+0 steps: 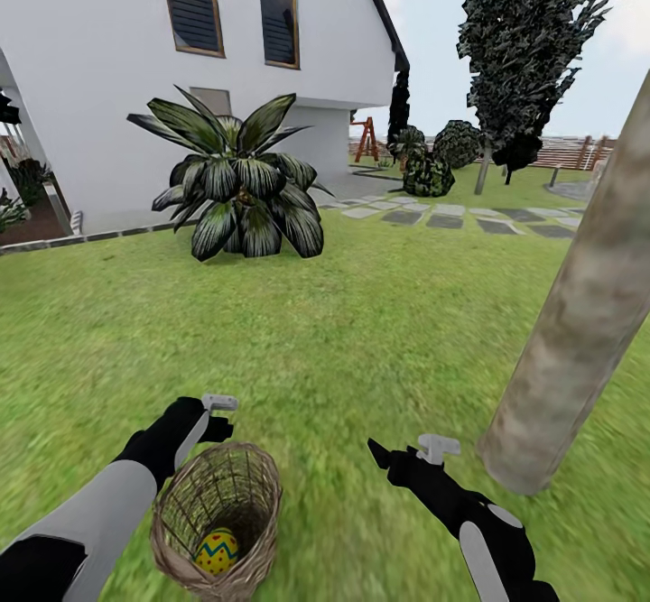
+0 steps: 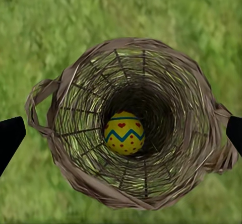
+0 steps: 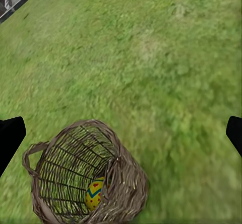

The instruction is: Take the three Easter eggs out of the wicker basket on the lawn in the garden, then place them on the lawn next to a single tree (choose any tree) so that all three eggs are next to the same tree and none are left in the basket.

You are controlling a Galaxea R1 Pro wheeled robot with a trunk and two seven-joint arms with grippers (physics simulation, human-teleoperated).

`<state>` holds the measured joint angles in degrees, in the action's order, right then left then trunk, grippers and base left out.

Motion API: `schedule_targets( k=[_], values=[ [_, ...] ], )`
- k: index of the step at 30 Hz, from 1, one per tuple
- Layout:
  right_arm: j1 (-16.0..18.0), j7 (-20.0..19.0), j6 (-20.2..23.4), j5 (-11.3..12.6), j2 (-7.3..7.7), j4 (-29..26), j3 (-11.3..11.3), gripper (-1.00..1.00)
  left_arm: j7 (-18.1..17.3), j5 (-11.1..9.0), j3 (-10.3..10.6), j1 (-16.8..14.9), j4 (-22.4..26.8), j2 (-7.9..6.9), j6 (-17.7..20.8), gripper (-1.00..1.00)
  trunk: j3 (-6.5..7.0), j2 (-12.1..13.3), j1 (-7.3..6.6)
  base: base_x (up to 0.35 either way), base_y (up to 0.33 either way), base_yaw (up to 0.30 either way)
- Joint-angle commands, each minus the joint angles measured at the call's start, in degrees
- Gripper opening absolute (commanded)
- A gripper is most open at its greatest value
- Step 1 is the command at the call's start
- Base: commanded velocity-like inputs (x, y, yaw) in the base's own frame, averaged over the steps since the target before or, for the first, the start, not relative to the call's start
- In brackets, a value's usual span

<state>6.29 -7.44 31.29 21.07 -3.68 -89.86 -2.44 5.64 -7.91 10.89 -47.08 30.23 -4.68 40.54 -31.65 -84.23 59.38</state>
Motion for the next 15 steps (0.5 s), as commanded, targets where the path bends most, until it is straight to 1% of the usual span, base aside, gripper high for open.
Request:
schedule_targets(
  k=[1, 15],
  values=[
    [0.0, -0.1, 0.3, 0.1, -0.03, -0.1, 0.1, 1.00, 0.5, -0.6, 0.5, 0.0, 0.1, -0.09, 0.2, 1.00, -0.24, -0.4, 0.23, 0.000, 0.000, 0.000],
    [0.0, -0.1, 0.3, 0.1, -0.01, -0.1, 0.1, 1.00, 0.4, -0.6, 0.5, 0.0, 0.1, -0.15, 0.2, 1.00, -2.76, -6.1, 3.30, 0.000, 0.000, 0.000]
  ],
)
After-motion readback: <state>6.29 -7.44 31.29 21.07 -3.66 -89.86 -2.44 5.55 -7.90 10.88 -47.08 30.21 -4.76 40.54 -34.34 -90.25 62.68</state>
